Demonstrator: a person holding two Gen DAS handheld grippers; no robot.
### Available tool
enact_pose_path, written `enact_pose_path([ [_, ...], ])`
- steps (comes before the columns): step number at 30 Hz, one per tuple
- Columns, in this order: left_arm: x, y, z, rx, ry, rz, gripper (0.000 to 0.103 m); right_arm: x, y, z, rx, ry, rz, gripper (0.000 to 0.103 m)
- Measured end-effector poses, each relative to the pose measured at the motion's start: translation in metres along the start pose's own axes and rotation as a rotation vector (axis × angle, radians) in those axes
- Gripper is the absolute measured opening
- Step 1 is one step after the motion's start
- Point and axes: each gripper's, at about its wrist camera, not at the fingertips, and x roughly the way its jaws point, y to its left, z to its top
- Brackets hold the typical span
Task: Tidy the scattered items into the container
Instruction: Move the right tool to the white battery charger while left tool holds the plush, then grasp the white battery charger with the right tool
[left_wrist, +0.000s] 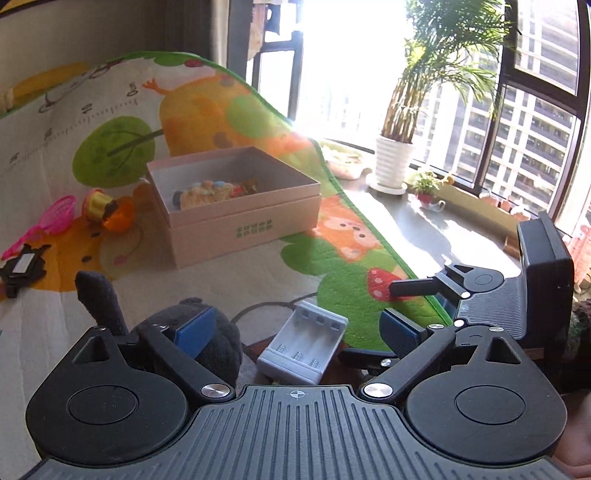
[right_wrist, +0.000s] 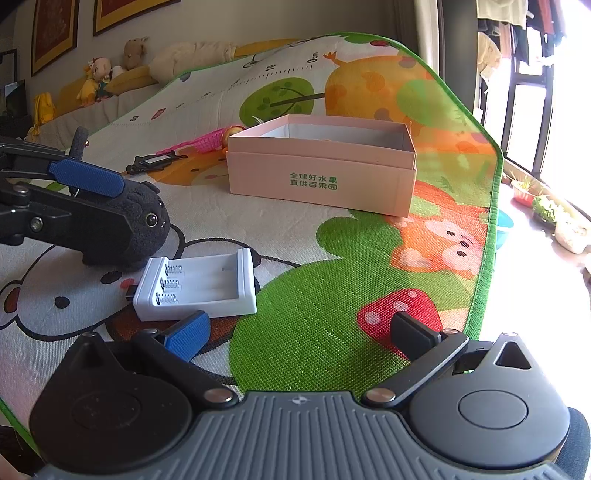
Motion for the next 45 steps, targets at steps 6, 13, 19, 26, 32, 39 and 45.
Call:
enact_pose_path([
  [6, -0.033, 0.016, -0.008, -0.039, -0.128, 0.264, 0.102, 0.001, 0.000, 0.000, 0.000, 0.000, 0.000, 0.103],
  [13, -0.016, 0.051, -0.018, -0.210, -0.052, 0.334, 0.102, 0.001, 0.001, 0.000, -0.001, 0.000, -0.001, 0.103],
  [19, -0.009, 0.049, -0.025, -0.200, -0.030, 0.307, 0.103, -0.009, -0.002, 0.015, -0.015, 0.055, 0.167, 0.103],
  [26, -0.017, 0.058, -0.037, -0.248, -0.028, 0.328, 0.103, 0.000, 0.036, 0.031, -0.129, 0.031, 0.195, 0.103],
  [32, -0.031, 0.067, -0.041, -0.271, -0.039, 0.359, 0.103, 0.024, 0.056, 0.037, -0.202, 0.066, 0.184, 0.103],
  [39, -0.029, 0.063, -0.040, -0.318, -0.023, 0.289, 0.103, 0.017, 0.046, 0.035, -0.185, 0.068, 0.164, 0.091],
  [45, 0.003, 0.039, -0.027, -0.241, -0.004, 0.218, 0.103, -0.001, 0.017, 0.025, -0.155, 0.036, 0.047, 0.091],
])
